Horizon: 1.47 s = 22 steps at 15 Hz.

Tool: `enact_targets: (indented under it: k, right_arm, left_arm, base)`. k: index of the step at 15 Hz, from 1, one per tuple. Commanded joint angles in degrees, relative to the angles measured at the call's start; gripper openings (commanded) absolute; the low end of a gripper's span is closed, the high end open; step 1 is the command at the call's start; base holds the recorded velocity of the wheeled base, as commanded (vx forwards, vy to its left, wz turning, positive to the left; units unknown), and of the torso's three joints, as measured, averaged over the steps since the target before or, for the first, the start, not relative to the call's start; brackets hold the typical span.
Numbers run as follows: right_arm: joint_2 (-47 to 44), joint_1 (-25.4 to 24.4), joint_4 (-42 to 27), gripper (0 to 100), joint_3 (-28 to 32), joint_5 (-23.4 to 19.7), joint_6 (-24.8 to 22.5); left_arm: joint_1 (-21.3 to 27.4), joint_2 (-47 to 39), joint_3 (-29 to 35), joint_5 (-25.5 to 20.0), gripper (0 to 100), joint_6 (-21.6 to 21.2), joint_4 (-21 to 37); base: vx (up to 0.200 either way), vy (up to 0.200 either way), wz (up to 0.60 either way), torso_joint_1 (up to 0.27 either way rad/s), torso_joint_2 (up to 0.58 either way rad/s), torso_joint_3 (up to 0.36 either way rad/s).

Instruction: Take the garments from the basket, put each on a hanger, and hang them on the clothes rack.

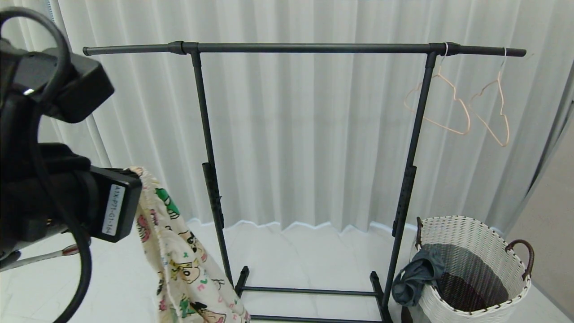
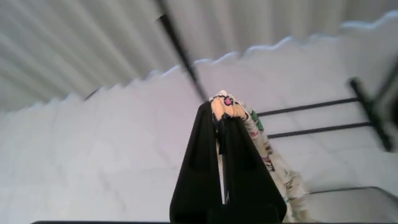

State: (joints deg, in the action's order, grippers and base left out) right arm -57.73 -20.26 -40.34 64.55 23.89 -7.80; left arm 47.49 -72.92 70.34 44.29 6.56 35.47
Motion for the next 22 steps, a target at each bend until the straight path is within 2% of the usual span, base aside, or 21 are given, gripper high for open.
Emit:
enact_targets:
  k: [1, 3, 7, 14, 22]
  right_arm:
    - [3.8, 7.1, -0.4, 100, -2.8, 0.4, -3.8]
    - [4.5, 10.0, 0.0, 100, -3.4, -0.3, -4.4]
    - [4.6, 10.6, 3.1, 100, -3.3, -4.0, -4.2]
    - [4.6, 10.5, 3.1, 100, -3.5, -4.6, -4.2]
    - [4.6, 10.5, 3.2, 100, -3.6, -4.6, -4.2]
  left_arm:
    - [-2.6, 4.1, -2.6, 0.4, 0, -0.2, -0.1]
    - [-2.6, 4.5, -2.6, 0.5, 0, -0.3, -0.1]
    - [-2.5, 4.7, -2.5, 0.6, 0, -0.4, -0.1]
    - [-2.2, 6.2, -2.8, 0.6, 0, -0.8, -0.1]
    - [0.4, 7.0, -2.8, 0.6, 0, -0.8, -0.1]
  base:
    - [0.000, 0.000, 0.00, 0.000, 0.00, 0.000]
    - [0.000, 0.000, 0.00, 0.000, 0.00, 0.000]
    - [0.000, 0.000, 0.00, 0.025, -0.04, -0.018]
    - [0.000, 0.000, 0.00, 0.152, -0.42, -0.214]
    - [0.000, 0.000, 0.00, 0.291, -0.48, -0.244]
